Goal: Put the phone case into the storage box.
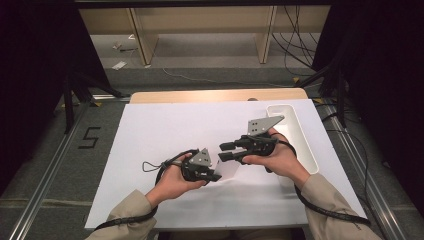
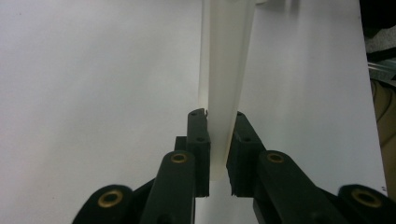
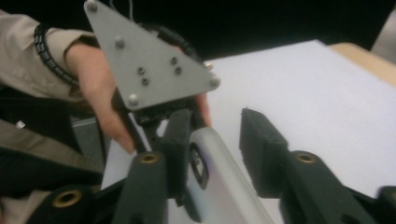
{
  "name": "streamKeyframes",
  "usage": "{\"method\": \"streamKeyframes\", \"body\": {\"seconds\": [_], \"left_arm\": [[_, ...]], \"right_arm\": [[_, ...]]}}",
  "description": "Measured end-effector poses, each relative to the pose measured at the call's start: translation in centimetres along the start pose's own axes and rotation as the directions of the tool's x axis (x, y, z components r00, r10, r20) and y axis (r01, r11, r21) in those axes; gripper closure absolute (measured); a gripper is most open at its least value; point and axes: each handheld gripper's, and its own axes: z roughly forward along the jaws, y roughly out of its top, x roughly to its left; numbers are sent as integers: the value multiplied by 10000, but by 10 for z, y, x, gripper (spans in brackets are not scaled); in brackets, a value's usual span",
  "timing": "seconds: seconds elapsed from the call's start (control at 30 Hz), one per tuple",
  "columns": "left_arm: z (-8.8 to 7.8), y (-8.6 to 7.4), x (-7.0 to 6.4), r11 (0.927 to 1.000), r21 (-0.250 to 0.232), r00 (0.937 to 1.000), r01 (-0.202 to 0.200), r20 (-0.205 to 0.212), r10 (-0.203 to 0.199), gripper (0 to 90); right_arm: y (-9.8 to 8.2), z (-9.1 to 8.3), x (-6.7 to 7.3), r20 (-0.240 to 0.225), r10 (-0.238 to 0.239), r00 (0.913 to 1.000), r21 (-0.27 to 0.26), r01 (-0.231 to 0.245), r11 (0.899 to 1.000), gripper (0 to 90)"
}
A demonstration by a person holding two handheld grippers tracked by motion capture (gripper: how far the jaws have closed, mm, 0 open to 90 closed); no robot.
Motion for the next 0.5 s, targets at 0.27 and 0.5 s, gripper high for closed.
{"method": "streamKeyframes", "body": {"seconds": [0.27,0.5], "left_arm": [[-3,0,3,9964,-230,9941,816,-699,-830,808],[-6,0,4,9875,-485,9803,1499,-1228,-1548,807]], "right_arm": [[-4,-13,-6,1109,934,9894,-1294,-788,9885,318],[-11,-14,-8,2029,1408,9690,-1778,-1049,9784,215]]}}
